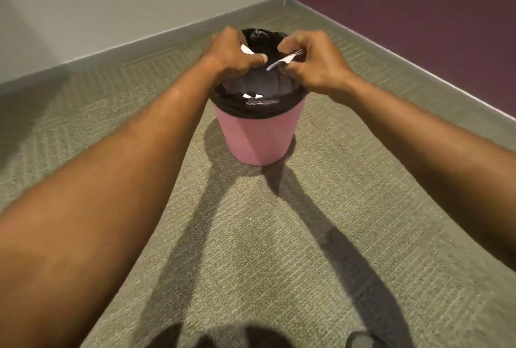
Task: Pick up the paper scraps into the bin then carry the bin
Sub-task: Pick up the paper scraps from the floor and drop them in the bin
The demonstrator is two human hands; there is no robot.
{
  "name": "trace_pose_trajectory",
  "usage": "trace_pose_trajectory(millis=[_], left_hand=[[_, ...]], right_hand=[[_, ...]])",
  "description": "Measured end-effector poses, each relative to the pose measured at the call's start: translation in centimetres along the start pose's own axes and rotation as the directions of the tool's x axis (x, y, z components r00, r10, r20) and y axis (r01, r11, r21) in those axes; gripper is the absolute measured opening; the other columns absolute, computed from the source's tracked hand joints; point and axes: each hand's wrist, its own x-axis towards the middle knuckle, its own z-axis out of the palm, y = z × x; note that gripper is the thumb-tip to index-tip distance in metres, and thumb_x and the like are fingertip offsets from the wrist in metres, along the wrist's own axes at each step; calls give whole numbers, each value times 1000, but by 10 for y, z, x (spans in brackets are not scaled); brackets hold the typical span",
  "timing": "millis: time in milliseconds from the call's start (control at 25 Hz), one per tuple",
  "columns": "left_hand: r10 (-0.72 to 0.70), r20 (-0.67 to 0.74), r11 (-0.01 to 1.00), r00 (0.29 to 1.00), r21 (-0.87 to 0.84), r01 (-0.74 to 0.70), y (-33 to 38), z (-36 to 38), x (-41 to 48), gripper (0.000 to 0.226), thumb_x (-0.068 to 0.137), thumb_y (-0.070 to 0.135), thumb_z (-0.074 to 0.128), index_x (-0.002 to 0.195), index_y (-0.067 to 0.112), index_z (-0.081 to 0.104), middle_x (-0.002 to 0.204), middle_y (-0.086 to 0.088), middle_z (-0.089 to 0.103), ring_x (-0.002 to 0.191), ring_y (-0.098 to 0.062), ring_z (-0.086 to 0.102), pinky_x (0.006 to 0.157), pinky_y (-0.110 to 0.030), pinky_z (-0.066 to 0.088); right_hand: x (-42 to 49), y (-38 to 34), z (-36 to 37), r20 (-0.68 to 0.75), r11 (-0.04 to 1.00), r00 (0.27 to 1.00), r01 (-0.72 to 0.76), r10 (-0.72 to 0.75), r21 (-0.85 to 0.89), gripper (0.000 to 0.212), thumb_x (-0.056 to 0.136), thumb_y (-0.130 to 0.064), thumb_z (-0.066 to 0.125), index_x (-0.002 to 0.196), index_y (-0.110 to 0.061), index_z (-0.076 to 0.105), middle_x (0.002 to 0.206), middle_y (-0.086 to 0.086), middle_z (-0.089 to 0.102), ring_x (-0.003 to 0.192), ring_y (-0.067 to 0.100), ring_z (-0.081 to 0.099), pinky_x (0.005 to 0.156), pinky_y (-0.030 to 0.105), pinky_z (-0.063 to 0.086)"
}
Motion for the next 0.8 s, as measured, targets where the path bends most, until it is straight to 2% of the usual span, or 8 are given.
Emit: trace_pose_trajectory(millis=[80,200,280,400,560,640,720,800], left_hand=[[-41,90,997,995,-59,47,2,3,7,71,73,63,70,119,11,62,106,-2,62,102,-26,60,87,-36,50],[-62,-112,993,992,-104,50,-3,12,6,65,77,68,63,111,13,65,98,1,59,90,-20,56,75,-32,45],[-98,-282,994,954,-70,81,-16,13,2,54,83,64,56,92,12,67,87,-4,63,80,-23,58,66,-32,40],[-251,-379,963,891,-187,192,-44,10,-9,43,92,50,54,78,10,62,75,-7,61,69,-24,54,62,-35,42],[-516,-333,831,789,-419,366,-76,21,-16,42,97,26,54,56,19,43,55,3,40,50,-13,36,47,-25,31],[-584,-245,748,774,-533,396,-85,25,-15,33,97,24,52,66,14,50,66,-4,50,60,-17,46,51,-30,38],[-608,-157,677,778,-614,405,-87,25,-12,26,99,27,49,92,5,59,82,-9,60,71,-21,56,58,-33,46],[-607,-83,627,791,-661,412,-86,25,-7,40,100,33,46,121,1,57,97,-11,67,84,-23,65,66,-36,53]], right_hand=[[15,5,-3,91,998,995,-40,44,-42,50,85,-9,71,134,-13,57,136,4,58,114,15,58,92,27,50],[27,15,-3,153,997,985,-78,81,-26,58,86,4,64,140,-15,52,145,6,51,131,22,48,102,33,47],[28,23,0,53,993,992,-115,114,21,44,87,3,63,127,-16,62,131,5,60,118,16,56,89,27,50],[24,37,4,-145,980,970,-183,193,83,14,88,-10,68,100,-16,71,92,-3,66,74,2,59,62,18,50],[18,60,7,-207,970,950,-211,232,121,6,87,-18,70,91,-14,73,79,-4,67,69,3,61,63,21,51],[17,67,10,-261,971,938,-202,229,125,5,87,-19,69,90,-15,71,83,-3,67,78,9,65,69,27,54],[20,74,12,-323,970,916,-210,238,120,7,88,-20,69,91,-14,69,89,-1,68,85,14,65,72,30,54],[24,80,12,-362,959,888,-256,283,121,10,89,-23,69,88,-13,69,86,1,68,79,14,63,68,29,50]])
